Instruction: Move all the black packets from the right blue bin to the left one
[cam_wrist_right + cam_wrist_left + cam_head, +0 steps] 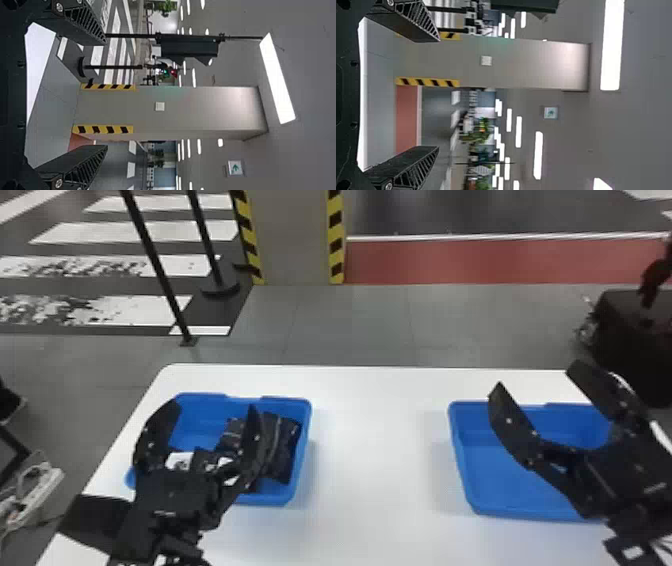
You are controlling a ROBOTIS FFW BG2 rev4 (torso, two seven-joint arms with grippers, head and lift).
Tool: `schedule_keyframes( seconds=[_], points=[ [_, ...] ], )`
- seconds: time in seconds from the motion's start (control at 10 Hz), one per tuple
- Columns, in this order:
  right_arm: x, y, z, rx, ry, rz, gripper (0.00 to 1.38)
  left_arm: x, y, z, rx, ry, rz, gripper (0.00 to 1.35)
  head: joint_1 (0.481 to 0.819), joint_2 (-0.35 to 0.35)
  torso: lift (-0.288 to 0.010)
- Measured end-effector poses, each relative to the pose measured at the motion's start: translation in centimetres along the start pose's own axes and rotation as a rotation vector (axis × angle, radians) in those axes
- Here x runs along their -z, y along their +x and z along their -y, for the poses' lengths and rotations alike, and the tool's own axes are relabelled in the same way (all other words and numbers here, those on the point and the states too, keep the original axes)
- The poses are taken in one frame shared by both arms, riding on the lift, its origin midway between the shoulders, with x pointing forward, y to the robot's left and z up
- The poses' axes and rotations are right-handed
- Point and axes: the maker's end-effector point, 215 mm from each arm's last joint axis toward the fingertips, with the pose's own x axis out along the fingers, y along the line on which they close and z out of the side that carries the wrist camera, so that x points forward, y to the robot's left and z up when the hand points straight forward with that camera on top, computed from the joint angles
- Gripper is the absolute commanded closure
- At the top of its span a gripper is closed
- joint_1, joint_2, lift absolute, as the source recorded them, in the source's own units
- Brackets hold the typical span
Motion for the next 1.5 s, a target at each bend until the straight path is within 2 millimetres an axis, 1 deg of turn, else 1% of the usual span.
schedule_keyframes(
  seconds=[0.1,0.2,0.3,0.4,0.5,0.6,0.8,0.9,1.1,1.5],
  points=[
    [1.2,-1.9,0.2,0.036,0.012,-0.024,0.10,1.4,-1.7,0.0,0.001,0.009,-0.080,0.07,0.695,0.076,-0.110],
    [2.7,-3.5,0.2,0.054,0.023,-0.063,0.10,2.3,-3.4,-0.3,-0.020,0.003,-0.120,0.13,0.695,0.075,-0.110],
    [3.5,-4.9,0.2,0.081,0.029,-0.094,0.10,2.1,-5.2,-1.4,-0.089,0.009,-0.147,0.17,0.695,0.091,-0.110],
    [3.9,-6.1,0.2,0.105,0.038,-0.118,0.11,1.3,-6.5,-2.1,-0.127,0.017,-0.157,0.18,0.695,0.095,-0.110],
    [4.2,-7.0,-0.2,0.109,0.055,-0.135,0.11,0.6,-7.4,-2.3,-0.136,0.012,-0.148,0.18,0.695,0.104,-0.110],
    [4.3,-8.2,-0.7,0.108,0.066,-0.164,0.11,0.4,-8.1,-2.0,-0.136,-0.022,-0.146,0.18,0.695,0.107,-0.110],
    [4.8,-10.3,-1.9,0.103,0.087,-0.230,0.11,0.7,-9.2,-1.2,-0.138,-0.079,-0.161,0.14,0.695,0.104,-0.110],
    [5.1,-10.6,-2.2,0.100,0.092,-0.248,0.11,0.7,-9.5,-1.1,-0.138,-0.092,-0.162,0.14,0.695,0.108,-0.110],
    [5.0,-10.7,-2.5,0.094,0.084,-0.267,0.11,0.6,-9.5,-0.2,-0.131,-0.119,-0.158,0.14,0.695,0.096,-0.110],
    [5.2,-10.8,-2.4,0.101,0.078,-0.284,0.11,0.1,-9.2,-0.1,-0.125,-0.101,-0.141,0.14,0.695,0.093,-0.110]
  ],
)
